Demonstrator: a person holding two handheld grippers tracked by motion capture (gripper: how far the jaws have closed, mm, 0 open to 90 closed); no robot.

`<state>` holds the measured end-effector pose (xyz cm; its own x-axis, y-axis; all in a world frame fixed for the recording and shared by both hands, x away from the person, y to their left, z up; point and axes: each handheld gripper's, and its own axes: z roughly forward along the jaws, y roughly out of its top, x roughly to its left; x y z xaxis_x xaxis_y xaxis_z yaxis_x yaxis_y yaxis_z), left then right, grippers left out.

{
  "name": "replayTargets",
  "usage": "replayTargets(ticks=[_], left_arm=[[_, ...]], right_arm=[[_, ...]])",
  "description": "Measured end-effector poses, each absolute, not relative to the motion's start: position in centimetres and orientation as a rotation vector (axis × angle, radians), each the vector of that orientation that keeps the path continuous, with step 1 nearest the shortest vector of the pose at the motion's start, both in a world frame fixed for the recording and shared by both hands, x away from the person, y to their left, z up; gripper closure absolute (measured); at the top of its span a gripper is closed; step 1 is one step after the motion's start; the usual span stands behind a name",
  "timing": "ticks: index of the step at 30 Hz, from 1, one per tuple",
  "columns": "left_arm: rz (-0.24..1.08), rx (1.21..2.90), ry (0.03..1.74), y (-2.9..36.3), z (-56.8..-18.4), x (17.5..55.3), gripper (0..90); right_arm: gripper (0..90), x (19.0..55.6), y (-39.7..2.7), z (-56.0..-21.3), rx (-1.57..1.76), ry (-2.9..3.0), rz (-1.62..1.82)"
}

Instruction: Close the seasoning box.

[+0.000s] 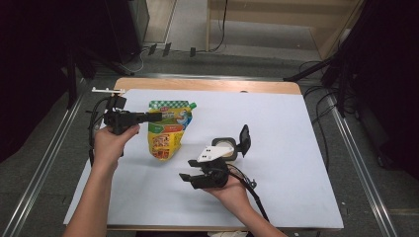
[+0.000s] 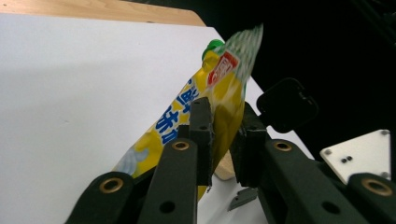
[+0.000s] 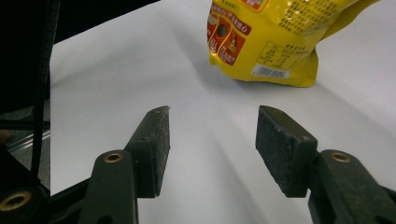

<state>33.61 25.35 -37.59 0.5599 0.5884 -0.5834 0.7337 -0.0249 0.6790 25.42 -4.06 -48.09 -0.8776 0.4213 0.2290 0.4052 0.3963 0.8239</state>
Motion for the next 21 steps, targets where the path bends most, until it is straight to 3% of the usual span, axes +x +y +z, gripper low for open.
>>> replayTargets(ticks=[21], left_arm=[[-0.159,1.742,1.091,25.3,-35.8,32.3,64.0]], right_arm=[[46.6,25.5,-4.0,-48.1,0.777,2.626,1.519]])
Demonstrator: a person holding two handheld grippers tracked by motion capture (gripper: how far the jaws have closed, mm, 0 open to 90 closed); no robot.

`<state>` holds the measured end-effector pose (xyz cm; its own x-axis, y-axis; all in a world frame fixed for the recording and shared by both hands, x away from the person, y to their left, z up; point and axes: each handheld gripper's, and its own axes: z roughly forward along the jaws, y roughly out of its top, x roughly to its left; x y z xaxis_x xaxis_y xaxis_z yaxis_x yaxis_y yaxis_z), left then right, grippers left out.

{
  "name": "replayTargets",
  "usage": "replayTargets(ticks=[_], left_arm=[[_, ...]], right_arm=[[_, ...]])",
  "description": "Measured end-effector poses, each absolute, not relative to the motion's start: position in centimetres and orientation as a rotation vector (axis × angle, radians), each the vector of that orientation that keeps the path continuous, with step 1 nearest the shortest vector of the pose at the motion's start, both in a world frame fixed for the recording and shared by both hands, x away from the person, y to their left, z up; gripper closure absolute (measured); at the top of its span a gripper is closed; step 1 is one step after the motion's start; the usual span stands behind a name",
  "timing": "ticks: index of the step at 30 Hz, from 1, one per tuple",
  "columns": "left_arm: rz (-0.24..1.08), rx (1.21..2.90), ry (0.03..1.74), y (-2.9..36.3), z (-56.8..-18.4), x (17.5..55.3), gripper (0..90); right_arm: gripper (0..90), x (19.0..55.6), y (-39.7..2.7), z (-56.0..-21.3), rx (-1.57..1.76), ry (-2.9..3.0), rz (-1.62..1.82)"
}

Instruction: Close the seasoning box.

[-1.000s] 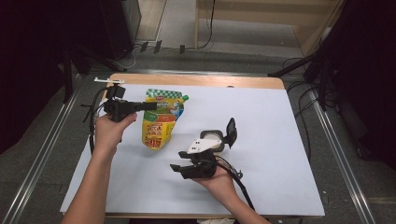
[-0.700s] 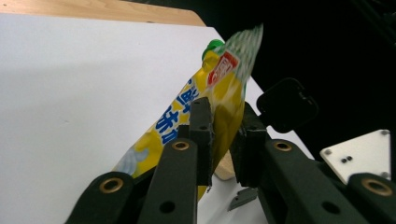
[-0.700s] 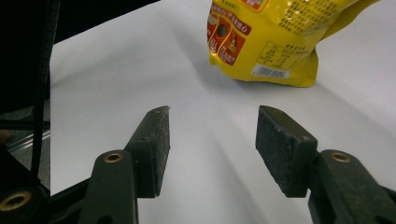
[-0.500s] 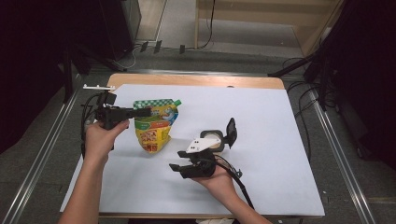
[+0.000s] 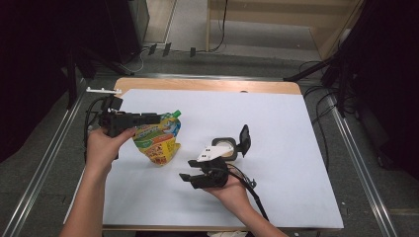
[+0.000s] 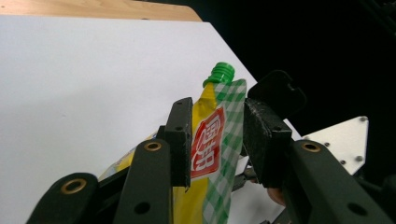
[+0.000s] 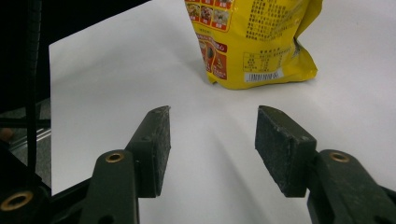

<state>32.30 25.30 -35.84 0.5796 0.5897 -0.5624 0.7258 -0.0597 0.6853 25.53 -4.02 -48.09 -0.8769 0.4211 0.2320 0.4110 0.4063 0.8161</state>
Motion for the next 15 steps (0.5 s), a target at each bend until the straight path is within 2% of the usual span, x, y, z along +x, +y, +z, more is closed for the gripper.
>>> replayTargets(ticks=[15], left_arm=[[-0.156,1.724,1.142,26.0,-34.1,31.9,59.6]], right_arm=[[47.6,25.5,-4.2,-47.9,0.774,2.623,1.535]])
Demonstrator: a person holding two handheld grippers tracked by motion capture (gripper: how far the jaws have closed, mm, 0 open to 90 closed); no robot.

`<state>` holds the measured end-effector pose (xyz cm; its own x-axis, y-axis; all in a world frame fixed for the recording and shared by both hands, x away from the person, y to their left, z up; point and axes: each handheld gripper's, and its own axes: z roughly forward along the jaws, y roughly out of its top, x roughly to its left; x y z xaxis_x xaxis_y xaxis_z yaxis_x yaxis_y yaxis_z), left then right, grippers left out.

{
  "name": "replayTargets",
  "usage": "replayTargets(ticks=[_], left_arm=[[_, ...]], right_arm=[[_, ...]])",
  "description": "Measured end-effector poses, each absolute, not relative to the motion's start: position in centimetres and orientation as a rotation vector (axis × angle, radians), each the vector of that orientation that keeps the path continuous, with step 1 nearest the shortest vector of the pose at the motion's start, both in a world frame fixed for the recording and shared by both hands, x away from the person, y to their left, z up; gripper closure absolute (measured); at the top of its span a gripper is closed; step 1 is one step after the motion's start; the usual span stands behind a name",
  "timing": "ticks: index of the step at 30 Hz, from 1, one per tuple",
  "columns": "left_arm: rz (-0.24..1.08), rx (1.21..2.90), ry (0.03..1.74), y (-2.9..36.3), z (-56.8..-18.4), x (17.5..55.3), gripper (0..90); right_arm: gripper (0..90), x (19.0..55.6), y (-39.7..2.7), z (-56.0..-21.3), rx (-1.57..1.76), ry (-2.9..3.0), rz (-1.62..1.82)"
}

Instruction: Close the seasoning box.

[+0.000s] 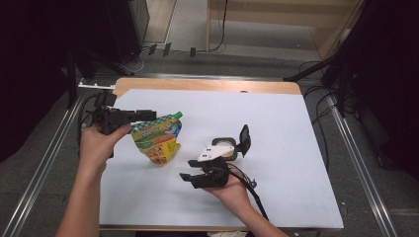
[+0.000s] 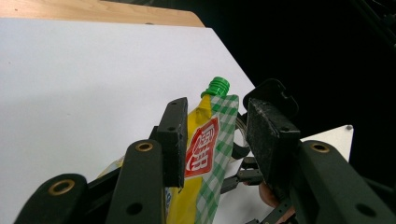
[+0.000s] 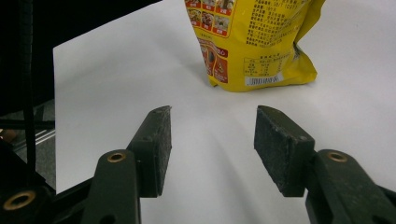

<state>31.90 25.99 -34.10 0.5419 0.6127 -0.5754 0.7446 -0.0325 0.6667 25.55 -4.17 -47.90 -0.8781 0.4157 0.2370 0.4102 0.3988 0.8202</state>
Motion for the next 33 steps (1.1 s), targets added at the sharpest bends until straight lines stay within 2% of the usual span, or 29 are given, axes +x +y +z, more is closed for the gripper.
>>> replayTargets(ticks=[8,18,21,22,24,29,33], left_arm=[[-0.138,1.698,1.159,27.1,-33.1,32.0,58.4],[-0.119,1.694,1.2,28.0,-33.7,33.1,57.3],[-0.114,1.701,1.209,28.0,-34.2,33.4,56.8],[-0.115,1.703,1.218,28.0,-34.5,33.5,56.7],[-0.119,1.704,1.222,28.0,-34.7,33.6,56.7],[-0.119,1.71,1.222,28.0,-35.2,33.8,55.9],[-0.119,1.714,1.218,28.0,-35.5,33.9,55.7]], right_arm=[[48.6,25.6,-4.2,-47.6,0.782,2.636,1.527],[55.1,26.0,-4.9,-46.2,0.796,2.663,1.535],[60.4,26.2,-5.4,-45.6,0.799,2.675,1.531],[66.7,26.2,-5.7,-45.1,0.786,2.663,1.541],[68.7,26.2,-5.9,-44.9,0.795,2.664,1.542],[80.5,26.6,-7.2,-43.4,0.812,2.658,1.555],[82.8,26.8,-7.9,-42.7,0.82,2.648,1.569]])
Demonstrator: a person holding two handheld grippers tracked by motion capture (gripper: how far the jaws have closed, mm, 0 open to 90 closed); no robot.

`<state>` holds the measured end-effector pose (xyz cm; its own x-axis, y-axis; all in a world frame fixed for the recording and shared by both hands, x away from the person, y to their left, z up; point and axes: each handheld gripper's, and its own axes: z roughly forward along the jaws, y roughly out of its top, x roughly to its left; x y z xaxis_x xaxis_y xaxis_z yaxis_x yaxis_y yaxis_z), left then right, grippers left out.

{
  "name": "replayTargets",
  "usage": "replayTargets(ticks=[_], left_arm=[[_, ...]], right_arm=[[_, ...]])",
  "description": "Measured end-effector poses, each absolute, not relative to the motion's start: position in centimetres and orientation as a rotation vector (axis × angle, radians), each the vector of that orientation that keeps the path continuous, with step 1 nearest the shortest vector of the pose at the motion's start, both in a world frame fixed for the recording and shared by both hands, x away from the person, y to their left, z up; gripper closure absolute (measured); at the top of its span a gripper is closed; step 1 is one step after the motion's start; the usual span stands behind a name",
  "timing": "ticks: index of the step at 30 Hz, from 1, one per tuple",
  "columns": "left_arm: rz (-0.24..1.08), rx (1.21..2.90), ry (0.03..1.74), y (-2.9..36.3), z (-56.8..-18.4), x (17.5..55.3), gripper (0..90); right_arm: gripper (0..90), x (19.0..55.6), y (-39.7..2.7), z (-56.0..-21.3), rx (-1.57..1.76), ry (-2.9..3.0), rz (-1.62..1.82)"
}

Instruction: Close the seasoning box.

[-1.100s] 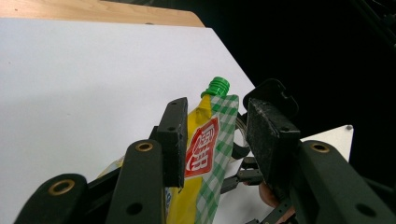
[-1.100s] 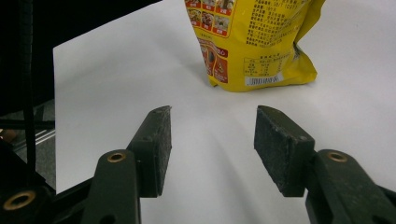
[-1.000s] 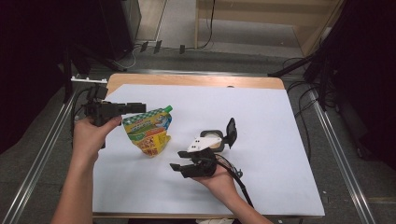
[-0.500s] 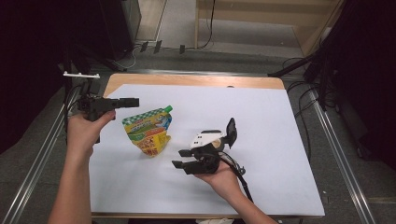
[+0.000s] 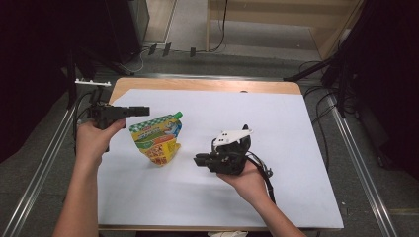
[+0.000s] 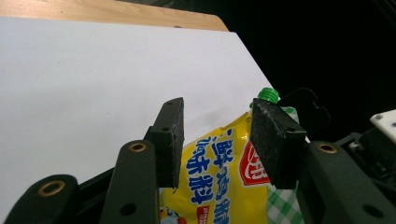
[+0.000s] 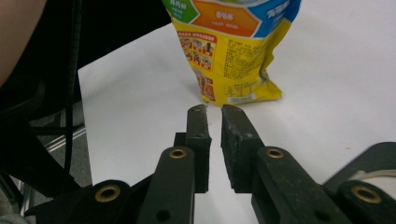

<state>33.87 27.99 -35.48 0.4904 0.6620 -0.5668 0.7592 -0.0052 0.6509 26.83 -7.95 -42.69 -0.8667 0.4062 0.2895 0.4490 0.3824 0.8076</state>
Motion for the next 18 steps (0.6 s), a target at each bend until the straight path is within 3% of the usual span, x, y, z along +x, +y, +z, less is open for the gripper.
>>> replayTargets(ticks=[18], left_arm=[[-0.12,1.731,1.217,28.2,-36.4,34.1,55.0]], right_arm=[[90.0,28.0,-11.5,-40.3,-0.845,-2.604,-1.505]])
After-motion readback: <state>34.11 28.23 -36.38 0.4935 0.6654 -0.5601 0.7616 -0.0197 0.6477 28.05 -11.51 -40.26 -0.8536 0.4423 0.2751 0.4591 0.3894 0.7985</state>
